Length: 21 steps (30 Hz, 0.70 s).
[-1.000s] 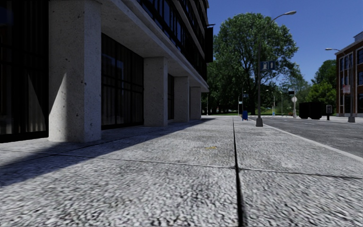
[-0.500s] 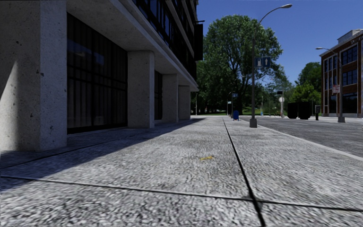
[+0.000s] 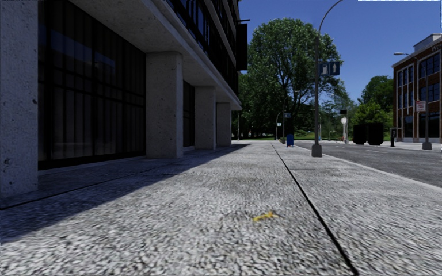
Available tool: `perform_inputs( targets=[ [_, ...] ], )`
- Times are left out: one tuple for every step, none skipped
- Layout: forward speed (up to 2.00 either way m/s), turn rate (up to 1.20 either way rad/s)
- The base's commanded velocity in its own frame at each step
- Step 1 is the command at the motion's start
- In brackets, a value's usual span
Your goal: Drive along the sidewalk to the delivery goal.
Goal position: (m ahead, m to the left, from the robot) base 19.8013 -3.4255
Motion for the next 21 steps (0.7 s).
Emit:
perform_inputs(
  targets=[
    [2.00, -0.42],
    [2.00, -0.43],
    [2.00, -0.43],
    [2.00, -0.43],
    [2.00, -0.43],
    [2.00, -0.39],
    [2.00, -0.31],
    [2.00, -0.25],
    [2.00, -0.25],
    [2.00, -0.11],
    [2.00, -0.04],
    [2.00, -0.01],
    [2.00, -0.01],
    [2.00, 0.00],
    [2.00, 0.00],
    [2.00, 0.00],
    [2.00, 0.00],
    [2.00, 0.00],
    [2.00, 0.00],
    [2.00, 0.00],
    [2.00, 0.00]
  ],
)
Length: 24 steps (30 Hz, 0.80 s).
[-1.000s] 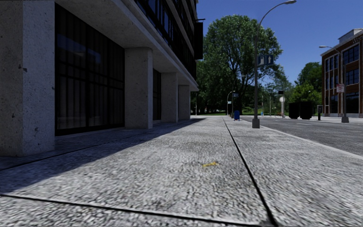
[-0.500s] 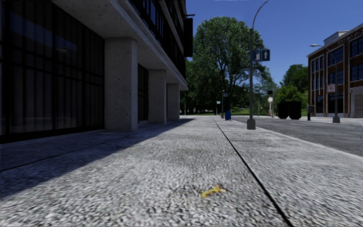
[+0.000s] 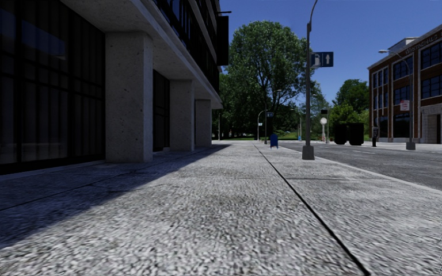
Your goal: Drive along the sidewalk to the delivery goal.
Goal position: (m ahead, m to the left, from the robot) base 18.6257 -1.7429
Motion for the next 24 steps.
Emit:
perform_inputs(
  targets=[
    [2.00, 0.00],
    [2.00, 0.00],
    [2.00, 0.00],
    [2.00, 0.00],
    [2.00, 0.00],
    [2.00, 0.00],
    [2.00, 0.00],
    [2.00, 0.00],
    [2.00, 0.00],
    [2.00, 0.00],
    [2.00, 0.00],
    [2.00, 0.00],
    [2.00, 0.00],
    [2.00, 0.00],
    [2.00, 0.00],
    [2.00, 0.00],
    [2.00, 0.00],
    [2.00, 0.00],
    [2.00, 0.00],
    [2.00, 0.00],
    [2.00, 0.00],
    [2.00, 0.00],
    [2.00, 0.00],
    [2.00, 0.00]
  ],
)
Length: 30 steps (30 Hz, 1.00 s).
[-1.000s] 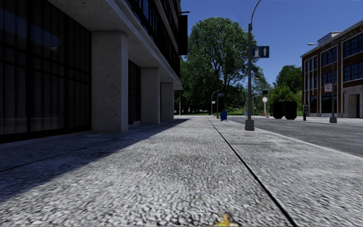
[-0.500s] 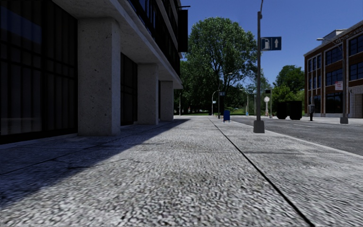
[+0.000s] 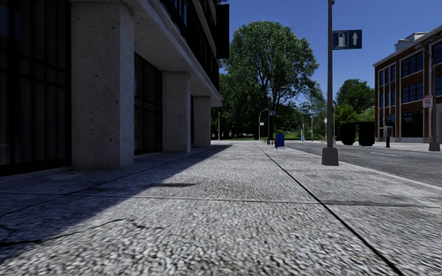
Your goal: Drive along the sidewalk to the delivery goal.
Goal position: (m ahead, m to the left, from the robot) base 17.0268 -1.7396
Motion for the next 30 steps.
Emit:
perform_inputs(
  targets=[
    [2.00, 0.00],
    [2.00, 0.00],
    [2.00, 0.00],
    [2.00, 0.00],
    [2.00, 0.00],
    [2.00, 0.00],
    [2.00, -0.04],
    [2.00, -0.08],
    [2.00, -0.13],
    [2.00, -0.14],
    [2.00, -0.14],
    [2.00, -0.03],
    [2.00, 0.00],
    [2.00, 0.00],
    [2.00, 0.00],
    [2.00, 0.00],
    [2.00, 0.00],
    [2.00, 0.00],
    [2.00, 0.00],
    [2.00, 0.00],
    [2.00, 0.00],
    [2.00, 0.00],
    [2.00, 0.00],
    [2.00, 0.00],
    [2.00, 0.00],
    [2.00, -0.07],
    [2.00, -0.38],
    [2.00, -0.38],
    [2.00, -0.49],
    [2.00, -0.52]
  ],
)
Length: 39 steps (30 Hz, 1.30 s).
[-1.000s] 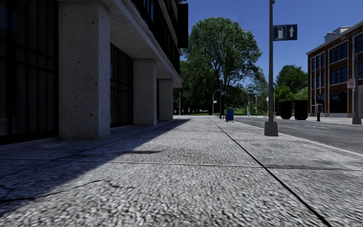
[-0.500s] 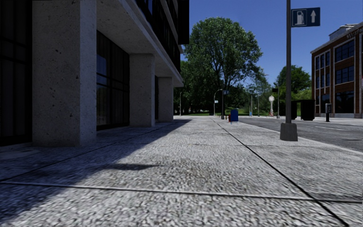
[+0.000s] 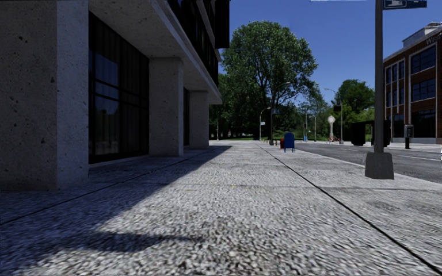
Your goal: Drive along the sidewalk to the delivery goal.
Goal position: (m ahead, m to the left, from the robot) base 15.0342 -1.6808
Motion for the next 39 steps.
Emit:
perform_inputs(
  targets=[
    [2.00, -0.01],
    [2.00, 0.00],
    [2.00, 0.00],
    [2.00, 0.00],
    [2.00, 0.00],
    [2.00, 0.00],
    [2.00, 0.00],
    [2.00, 0.00],
    [2.00, 0.00],
    [2.00, 0.00],
    [2.00, 0.00],
    [2.00, 0.00],
    [2.00, 0.00],
    [2.00, 0.00],
    [2.00, 0.00],
    [2.00, 0.00],
    [2.00, 0.00],
    [2.00, 0.00],
    [2.00, 0.00],
    [2.00, 0.00],
    [2.00, 0.00],
    [2.00, 0.00],
    [2.00, -0.05],
    [2.00, -0.09],
    [2.00, -0.09],
    [2.00, -0.10],
    [2.00, -0.10],
    [2.00, -0.10],
    [2.00, -0.10],
    [2.00, -0.10],
    [2.00, -0.10],
    [2.00, -0.10],
    [2.00, -0.10],
    [2.00, -0.10],
    [2.00, -0.10],
    [2.00, -0.10],
    [2.00, -0.10],
    [2.00, -0.10],
    [2.00, -0.10]
  ],
)
